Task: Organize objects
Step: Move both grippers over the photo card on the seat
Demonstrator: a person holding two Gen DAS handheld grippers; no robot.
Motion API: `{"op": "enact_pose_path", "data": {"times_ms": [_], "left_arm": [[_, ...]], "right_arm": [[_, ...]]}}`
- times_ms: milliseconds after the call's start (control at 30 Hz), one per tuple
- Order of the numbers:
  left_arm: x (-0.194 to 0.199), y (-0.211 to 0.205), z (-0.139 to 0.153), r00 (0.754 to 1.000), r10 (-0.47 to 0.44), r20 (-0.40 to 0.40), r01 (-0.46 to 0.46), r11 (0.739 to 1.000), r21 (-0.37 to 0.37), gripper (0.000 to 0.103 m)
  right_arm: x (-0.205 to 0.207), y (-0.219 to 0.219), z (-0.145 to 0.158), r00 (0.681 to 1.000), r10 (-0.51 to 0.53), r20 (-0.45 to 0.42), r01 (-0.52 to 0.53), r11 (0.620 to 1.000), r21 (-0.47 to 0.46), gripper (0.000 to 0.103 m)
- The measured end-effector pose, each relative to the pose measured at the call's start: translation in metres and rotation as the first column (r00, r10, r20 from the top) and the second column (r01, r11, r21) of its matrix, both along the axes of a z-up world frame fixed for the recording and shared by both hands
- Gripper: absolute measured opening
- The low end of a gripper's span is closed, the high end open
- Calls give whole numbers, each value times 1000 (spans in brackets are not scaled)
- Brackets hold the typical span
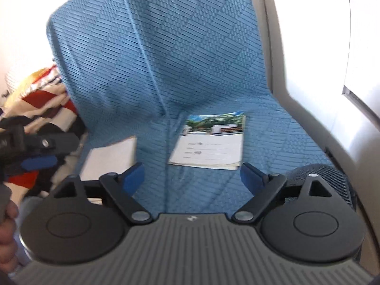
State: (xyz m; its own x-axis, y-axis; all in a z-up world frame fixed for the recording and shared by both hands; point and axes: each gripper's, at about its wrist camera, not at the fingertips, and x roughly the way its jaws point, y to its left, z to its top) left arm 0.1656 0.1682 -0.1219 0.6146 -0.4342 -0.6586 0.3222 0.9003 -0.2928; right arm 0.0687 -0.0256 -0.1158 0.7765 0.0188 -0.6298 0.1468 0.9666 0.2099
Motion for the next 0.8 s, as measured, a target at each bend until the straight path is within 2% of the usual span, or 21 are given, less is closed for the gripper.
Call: {"op": "enact_pose_path", "data": {"times_ms": [267,433,533,700,800], "left_arm": [[50,-16,-56,995,-70,-66,67,997,-37,102],[80,-22,-81,992,-98,-85,96,995,-28,102],[95,-29,-93,989,-112,-97,109,993,-32,102],[123,-36,-114,981,-129,-146,120,990,-69,102],[139,-40,-126,974,-158,-161,145,985,-89,102]], "right_arm": [[22,-25,-35,998,-52,-28,53,998,28,89],[41,-34,-56,997,-82,2,82,996,30,88],[62,-41,-74,997,-73,-38,75,994,78,88],[80,-51,-86,996,-36,-78,49,982,180,88],[92,-55,-93,995,-35,-97,55,974,219,81]]}}
